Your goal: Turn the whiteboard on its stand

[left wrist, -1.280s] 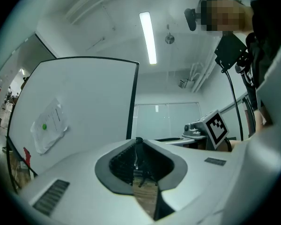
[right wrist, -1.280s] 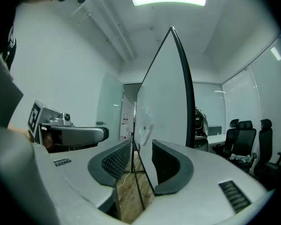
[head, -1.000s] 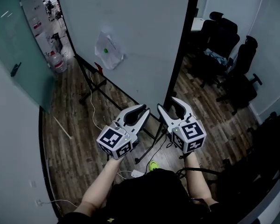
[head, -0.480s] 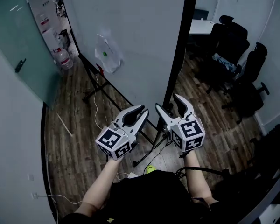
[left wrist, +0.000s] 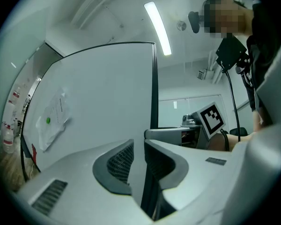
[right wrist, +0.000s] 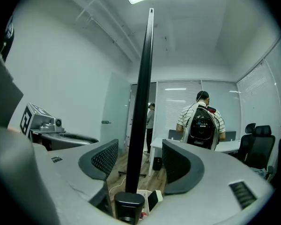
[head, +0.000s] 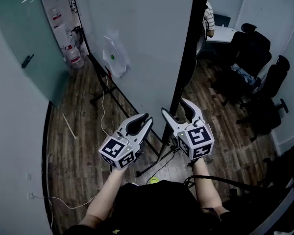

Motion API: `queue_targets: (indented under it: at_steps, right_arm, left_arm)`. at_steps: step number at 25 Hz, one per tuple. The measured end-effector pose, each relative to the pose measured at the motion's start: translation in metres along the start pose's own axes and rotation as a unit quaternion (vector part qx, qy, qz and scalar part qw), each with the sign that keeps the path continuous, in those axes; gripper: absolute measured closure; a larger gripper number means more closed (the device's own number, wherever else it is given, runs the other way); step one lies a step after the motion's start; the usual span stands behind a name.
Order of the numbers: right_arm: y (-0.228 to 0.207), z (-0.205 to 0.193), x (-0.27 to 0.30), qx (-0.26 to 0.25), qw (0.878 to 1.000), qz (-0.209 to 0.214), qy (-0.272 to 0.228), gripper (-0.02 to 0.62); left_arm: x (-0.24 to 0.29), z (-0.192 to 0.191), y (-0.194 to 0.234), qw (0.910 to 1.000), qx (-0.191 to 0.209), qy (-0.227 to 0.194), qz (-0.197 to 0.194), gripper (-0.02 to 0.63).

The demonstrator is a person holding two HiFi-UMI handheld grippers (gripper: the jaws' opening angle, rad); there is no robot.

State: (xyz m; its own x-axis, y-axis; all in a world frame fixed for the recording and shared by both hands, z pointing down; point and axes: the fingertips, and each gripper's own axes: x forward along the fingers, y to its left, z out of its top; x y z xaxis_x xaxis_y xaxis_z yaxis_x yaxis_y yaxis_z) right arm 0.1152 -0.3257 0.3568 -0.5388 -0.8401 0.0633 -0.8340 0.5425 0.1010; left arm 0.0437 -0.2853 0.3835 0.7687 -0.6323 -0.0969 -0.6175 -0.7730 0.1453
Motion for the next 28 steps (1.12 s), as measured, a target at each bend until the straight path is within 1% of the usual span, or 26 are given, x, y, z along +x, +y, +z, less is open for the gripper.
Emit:
queue_targets:
  at_steps: [2,6,7,8,10,13,21,24,28]
  right_arm:
    - [-0.002,0.001,0.004,0.002,1.0,0.009,-0.002,0.312]
    - [0.0,0.001,0.014,-0.003,0.999,0.036,0.001,0.363]
    - [0.003,0.0,0.016,-0.006,0.999,0.047,0.004,0.408]
    - [0.006,-0.002,0.018,-0.009,0.998,0.059,0.007,0.435]
    - [0.012,-0.003,0.02,-0.008,0.997,0.075,0.008,0.511]
    - [0.012,-0.002,0.02,0.004,0.997,0.08,0.003,0.515]
    - [0.012,-0.003,0.021,0.031,0.997,0.071,0.001,0.543]
    - [0.011,-0.004,0.023,0.05,0.996,0.076,0.002,0.545]
    - [0.011,-0.003,0.033,0.057,0.995,0.084,0.004,0.546]
  left_arm:
    - [0.004,0.0,0.002,1.0,0.001,-0.001,0.006,0.546]
    - [0.011,0.003,0.008,0.9999,0.0,-0.001,0.015,0.546]
    - [0.012,0.002,0.009,0.9999,0.0,0.0,0.017,0.546]
    - [0.014,0.001,0.009,0.9998,-0.001,0.0,0.018,0.546]
    - [0.016,-0.001,0.011,0.9998,-0.002,0.002,0.021,0.546]
    - [0.018,-0.003,0.015,0.9996,-0.003,0.005,0.026,0.546]
    - [0.018,-0.009,0.024,0.9994,-0.011,0.007,0.033,0.548]
    - [0.019,-0.011,0.028,0.9993,-0.014,0.006,0.034,0.548]
    - [0.021,-0.014,0.032,0.9992,-0.017,0.007,0.036,0.548]
